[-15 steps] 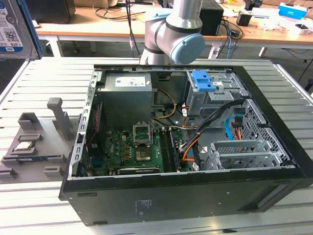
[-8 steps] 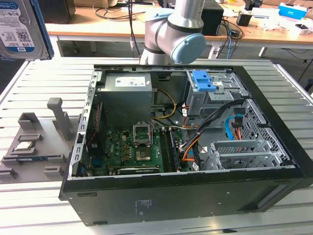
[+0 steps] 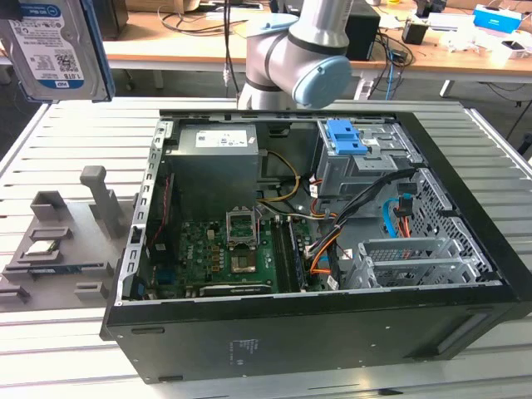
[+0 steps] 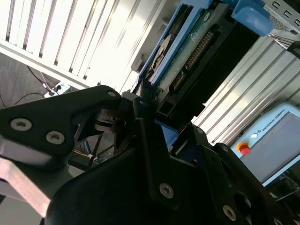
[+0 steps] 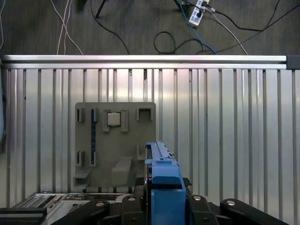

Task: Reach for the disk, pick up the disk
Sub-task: 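Pick up the disk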

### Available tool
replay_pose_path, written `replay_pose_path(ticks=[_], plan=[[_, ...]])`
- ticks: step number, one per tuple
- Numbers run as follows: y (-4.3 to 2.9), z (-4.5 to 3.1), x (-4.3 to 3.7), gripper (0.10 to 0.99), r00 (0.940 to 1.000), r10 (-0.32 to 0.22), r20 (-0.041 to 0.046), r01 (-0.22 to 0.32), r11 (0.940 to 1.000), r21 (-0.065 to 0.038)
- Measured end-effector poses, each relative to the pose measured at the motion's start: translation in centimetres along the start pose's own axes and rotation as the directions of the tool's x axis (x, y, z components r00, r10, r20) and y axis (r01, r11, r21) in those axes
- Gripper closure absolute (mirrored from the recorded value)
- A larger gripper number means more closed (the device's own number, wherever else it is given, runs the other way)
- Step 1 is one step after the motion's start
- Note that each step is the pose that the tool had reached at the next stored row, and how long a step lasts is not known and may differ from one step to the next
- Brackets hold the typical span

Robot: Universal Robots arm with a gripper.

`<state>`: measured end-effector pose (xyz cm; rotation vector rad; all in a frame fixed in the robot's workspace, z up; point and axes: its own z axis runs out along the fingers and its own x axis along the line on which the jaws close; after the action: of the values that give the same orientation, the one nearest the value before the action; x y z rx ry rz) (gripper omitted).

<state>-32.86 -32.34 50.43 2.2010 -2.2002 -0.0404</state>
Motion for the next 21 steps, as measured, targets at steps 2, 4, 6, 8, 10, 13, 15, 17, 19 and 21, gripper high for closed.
replay_pose_path(ticks=[2,4,6,8,10,13,15,17,19,21], plan=[[-0.97,-0.04,0.00,0.722,1.0000,0.000,0.0000,0.000,1.0000,0.000],[-1.83,-0.07,0.00,0.722,1.0000,0.000,0.0001,0.000,1.0000,0.000],[-2.95,-0.12,0.00,0.722,1.0000,0.000,0.0000,0.000,1.0000,0.000],[-3.96,-0.15,0.00,0.722,1.0000,0.000,0.0001,0.000,1.0000,-0.001],[-5.25,-0.20,0.00,0.722,1.0000,0.000,0.0000,0.000,1.0000,-0.001],[-6.60,-0.25,0.00,0.722,1.0000,0.000,0.0000,0.000,1.0000,-0.001],[-7.52,-0.29,0.00,0.722,1.0000,0.000,0.0001,0.000,1.0000,-0.002],[-8.79,-0.35,0.00,0.722,1.0000,0.000,0.0000,0.000,1.0000,-0.002],[-10.65,-0.41,0.00,0.722,1.0000,0.000,0.0001,0.000,1.0000,-0.003],[-12.16,-0.48,0.00,0.722,1.0000,0.000,0.0000,0.000,1.0000,-0.004]])
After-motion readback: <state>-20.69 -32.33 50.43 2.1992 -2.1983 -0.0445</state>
